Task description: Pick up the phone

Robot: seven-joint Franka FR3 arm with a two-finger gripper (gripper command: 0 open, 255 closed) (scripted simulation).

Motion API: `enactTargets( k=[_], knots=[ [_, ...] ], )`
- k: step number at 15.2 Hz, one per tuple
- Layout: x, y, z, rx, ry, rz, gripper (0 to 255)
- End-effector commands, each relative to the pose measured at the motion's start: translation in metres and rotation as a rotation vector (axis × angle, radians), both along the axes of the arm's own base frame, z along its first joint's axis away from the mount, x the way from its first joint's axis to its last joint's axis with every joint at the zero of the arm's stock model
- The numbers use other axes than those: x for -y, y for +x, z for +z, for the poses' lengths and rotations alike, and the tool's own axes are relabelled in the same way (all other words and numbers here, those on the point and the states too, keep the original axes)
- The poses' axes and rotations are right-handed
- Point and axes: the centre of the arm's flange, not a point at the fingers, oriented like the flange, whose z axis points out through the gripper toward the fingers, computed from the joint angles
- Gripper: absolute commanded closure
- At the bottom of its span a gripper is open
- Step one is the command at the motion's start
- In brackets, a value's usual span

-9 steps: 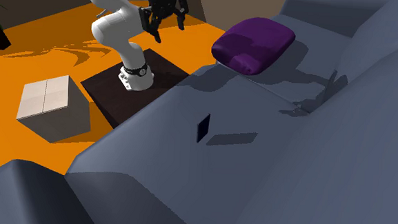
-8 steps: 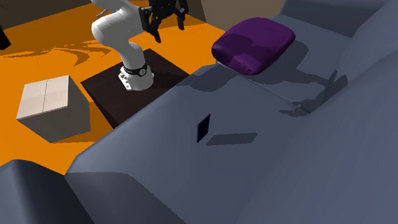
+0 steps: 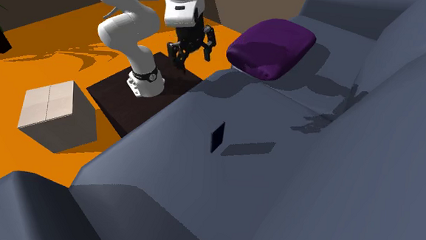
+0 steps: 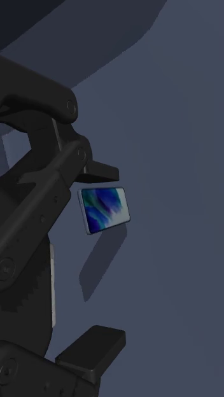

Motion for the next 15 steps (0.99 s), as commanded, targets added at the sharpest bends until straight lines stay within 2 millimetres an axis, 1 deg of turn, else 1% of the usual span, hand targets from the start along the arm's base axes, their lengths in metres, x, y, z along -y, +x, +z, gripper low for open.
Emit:
enactTargets(
  k=[1,8,15],
  knots=[
    [0.000,0.019,-0.020,-0.003,-0.008,-0.016,0],
    [0.007,0.080,-0.089,-0.020,-0.037,-0.071,0],
    [0.019,0.139,-0.160,-0.037,-0.066,-0.125,0]
  ],
)
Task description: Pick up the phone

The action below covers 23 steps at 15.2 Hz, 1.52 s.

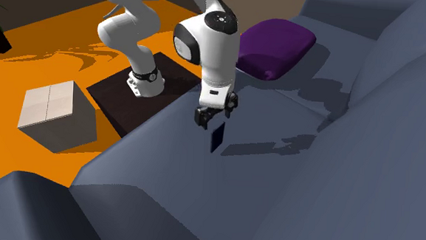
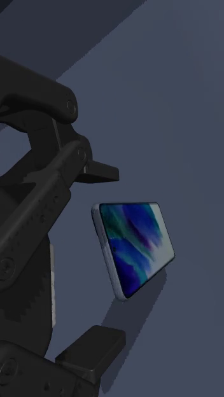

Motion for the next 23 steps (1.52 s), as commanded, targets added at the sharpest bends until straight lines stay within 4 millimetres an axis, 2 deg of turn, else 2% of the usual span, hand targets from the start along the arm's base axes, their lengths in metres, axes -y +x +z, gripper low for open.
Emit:
enactTargets(
  k=[1,7,10,11,20,23],
  knots=[
    [-0.001,0.011,-0.014,-0.002,-0.004,-0.008,0],
    [-0.001,0.011,-0.046,-0.002,-0.004,-0.008,0],
    [-0.001,0.011,-0.049,-0.002,-0.004,-0.008,0],
    [-0.001,0.010,-0.049,-0.002,-0.004,-0.008,255],
    [-0.001,0.011,-0.049,-0.002,-0.004,-0.008,255],
    [-0.001,0.011,-0.033,-0.002,-0.004,-0.008,255]
  ],
)
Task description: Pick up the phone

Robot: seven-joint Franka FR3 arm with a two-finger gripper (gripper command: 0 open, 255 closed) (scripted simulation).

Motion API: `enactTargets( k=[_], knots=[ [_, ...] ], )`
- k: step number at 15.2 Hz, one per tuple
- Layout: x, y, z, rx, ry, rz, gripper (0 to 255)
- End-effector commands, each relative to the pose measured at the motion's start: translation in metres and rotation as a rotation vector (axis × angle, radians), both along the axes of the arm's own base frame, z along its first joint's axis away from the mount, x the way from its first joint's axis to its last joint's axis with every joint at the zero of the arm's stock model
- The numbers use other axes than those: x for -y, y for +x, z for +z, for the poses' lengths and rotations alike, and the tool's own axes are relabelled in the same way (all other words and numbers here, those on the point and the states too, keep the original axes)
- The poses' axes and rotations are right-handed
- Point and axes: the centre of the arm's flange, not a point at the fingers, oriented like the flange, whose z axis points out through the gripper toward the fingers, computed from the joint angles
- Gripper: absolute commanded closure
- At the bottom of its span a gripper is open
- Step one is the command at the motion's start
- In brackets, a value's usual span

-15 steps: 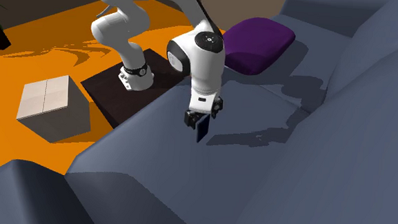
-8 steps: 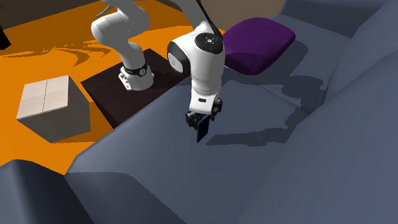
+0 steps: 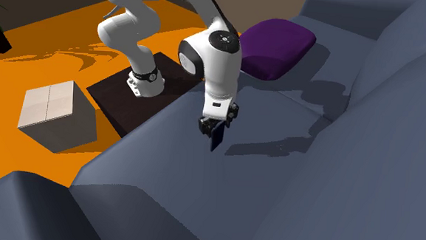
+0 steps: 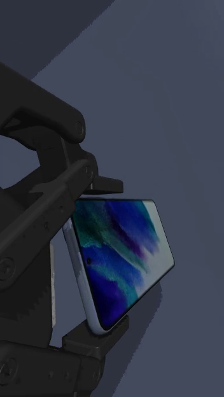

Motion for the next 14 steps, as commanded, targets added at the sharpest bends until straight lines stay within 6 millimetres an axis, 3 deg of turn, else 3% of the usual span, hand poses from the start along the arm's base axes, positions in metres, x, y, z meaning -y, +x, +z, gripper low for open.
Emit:
enactTargets(
  k=[1,12,14],
  knots=[
    [0.000,0.000,0.009,0.000,0.000,0.000,255],
    [0.000,0.000,0.067,0.000,0.000,0.000,255],
    [0.000,0.000,0.068,0.000,0.000,0.000,255]
  ],
)
